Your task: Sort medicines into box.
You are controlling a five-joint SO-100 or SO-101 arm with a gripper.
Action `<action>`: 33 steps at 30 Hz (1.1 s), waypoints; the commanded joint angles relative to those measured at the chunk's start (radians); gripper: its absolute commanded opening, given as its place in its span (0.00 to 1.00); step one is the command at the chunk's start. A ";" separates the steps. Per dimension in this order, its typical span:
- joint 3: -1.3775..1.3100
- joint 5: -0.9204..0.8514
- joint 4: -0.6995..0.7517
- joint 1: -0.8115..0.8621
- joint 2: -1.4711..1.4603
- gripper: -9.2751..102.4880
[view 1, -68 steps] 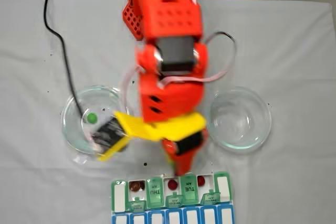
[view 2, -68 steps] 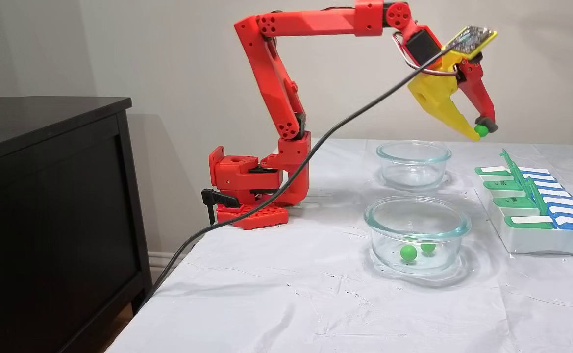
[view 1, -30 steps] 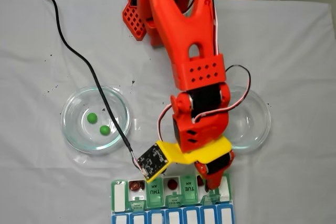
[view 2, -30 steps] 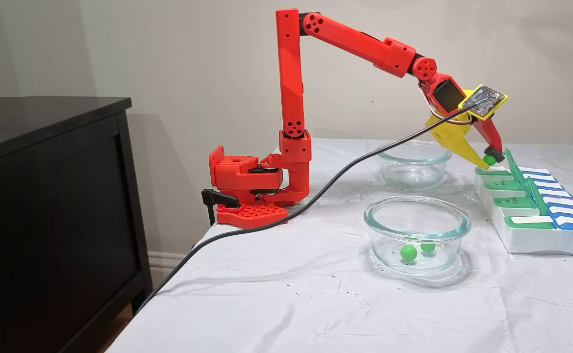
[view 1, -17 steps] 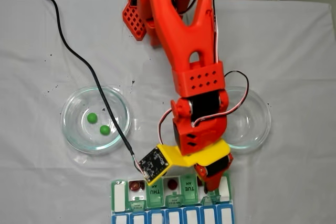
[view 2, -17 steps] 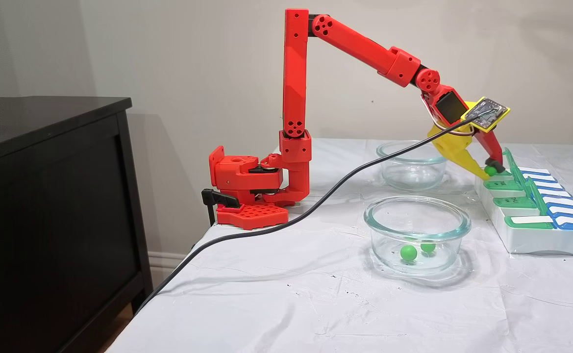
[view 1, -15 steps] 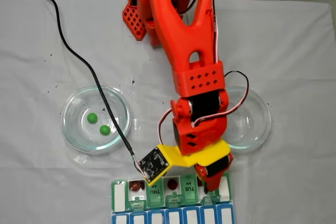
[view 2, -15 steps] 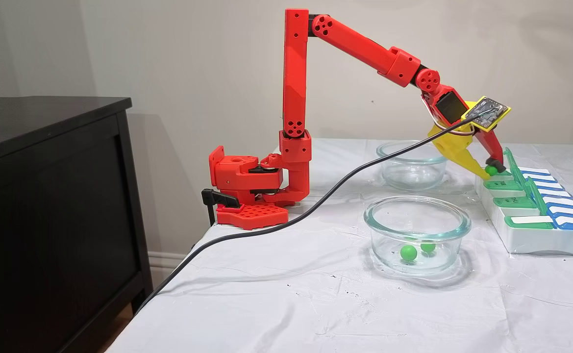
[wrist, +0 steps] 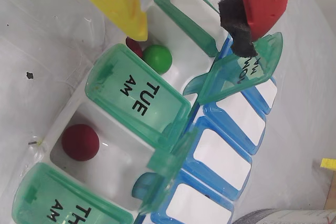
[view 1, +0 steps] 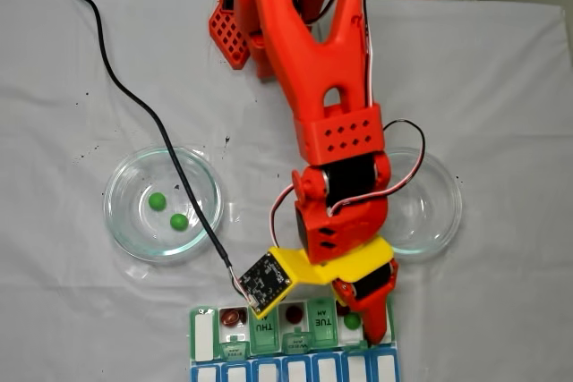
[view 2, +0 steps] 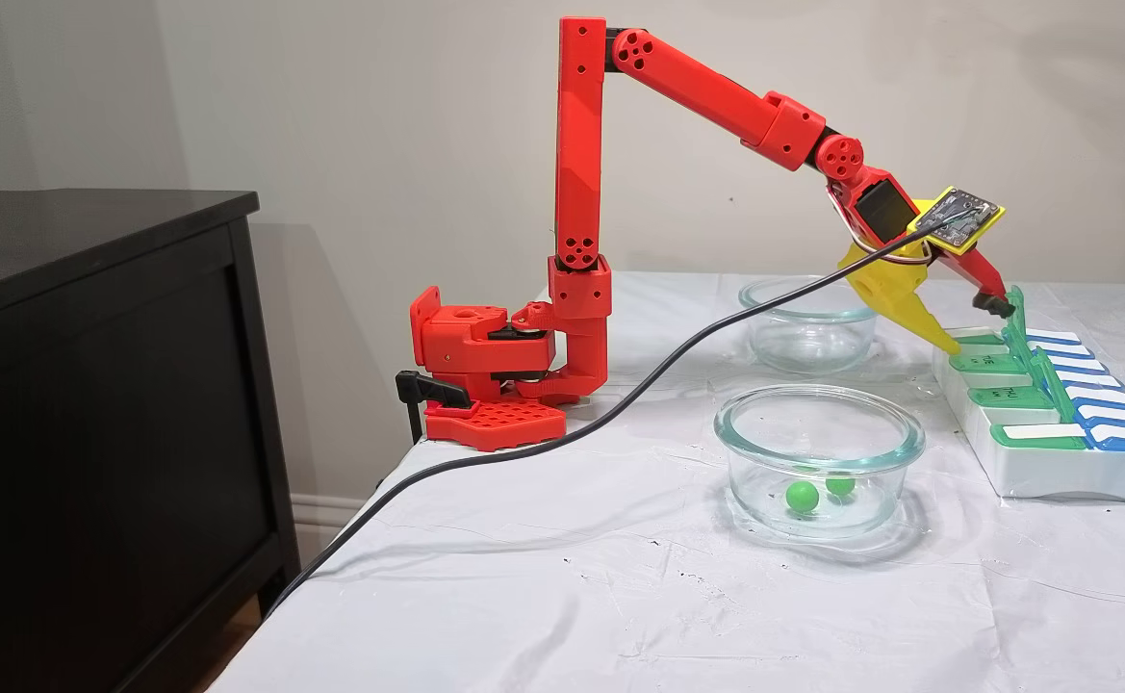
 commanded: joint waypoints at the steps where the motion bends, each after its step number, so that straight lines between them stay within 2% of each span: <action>1: -0.014 -0.006 0.035 0.005 0.140 0.25; 3: -0.020 -0.006 0.092 0.012 0.195 0.19; 5: -0.044 0.002 0.186 0.023 0.262 0.08; 7: -0.095 0.006 0.327 0.037 0.330 0.08; 11: -0.137 -0.080 0.471 0.072 0.462 0.08; 13: -0.195 -0.158 0.598 0.106 0.497 0.08; 15: -0.295 -0.287 0.796 0.149 0.474 0.08; 17: -0.368 -0.508 0.991 0.202 0.431 0.08; 23: -0.397 -0.715 1.032 0.476 0.407 0.08; 33: -0.416 -1.169 1.112 0.704 0.199 0.08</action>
